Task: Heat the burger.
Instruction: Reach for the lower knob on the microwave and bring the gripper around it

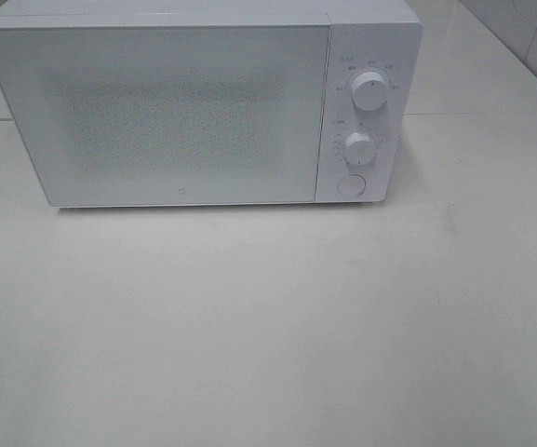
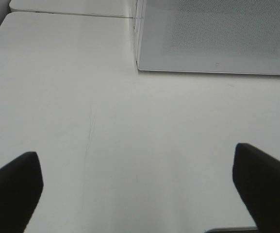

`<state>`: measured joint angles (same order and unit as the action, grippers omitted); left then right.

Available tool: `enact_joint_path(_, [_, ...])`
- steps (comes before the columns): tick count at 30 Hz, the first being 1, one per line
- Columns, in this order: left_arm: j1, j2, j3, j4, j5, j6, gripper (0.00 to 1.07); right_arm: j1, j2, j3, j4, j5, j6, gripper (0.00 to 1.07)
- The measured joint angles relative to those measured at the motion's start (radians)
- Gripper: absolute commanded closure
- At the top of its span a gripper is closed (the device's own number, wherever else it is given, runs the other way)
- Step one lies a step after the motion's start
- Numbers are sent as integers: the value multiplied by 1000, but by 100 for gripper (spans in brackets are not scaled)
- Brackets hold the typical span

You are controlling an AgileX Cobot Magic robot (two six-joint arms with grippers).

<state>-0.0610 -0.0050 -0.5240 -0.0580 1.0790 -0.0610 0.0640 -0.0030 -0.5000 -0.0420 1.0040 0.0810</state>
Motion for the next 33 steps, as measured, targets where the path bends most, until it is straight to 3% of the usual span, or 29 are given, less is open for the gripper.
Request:
enact_joint_path(8, [0, 0, 0, 0, 0, 0, 6, 0, 20, -14, 4, -48, 2, 32])
enact_joint_path(13, [0, 0, 0, 0, -1, 0, 6, 0, 95, -17, 5, -184, 3, 32])
enact_joint_path(16, [0, 0, 0, 0, -1, 0, 6, 0, 156, 19, 5, -339, 4, 32])
enact_joint_path(33, [0, 0, 0, 0, -1, 0, 6, 0, 402, 135, 8, -719, 4, 32])
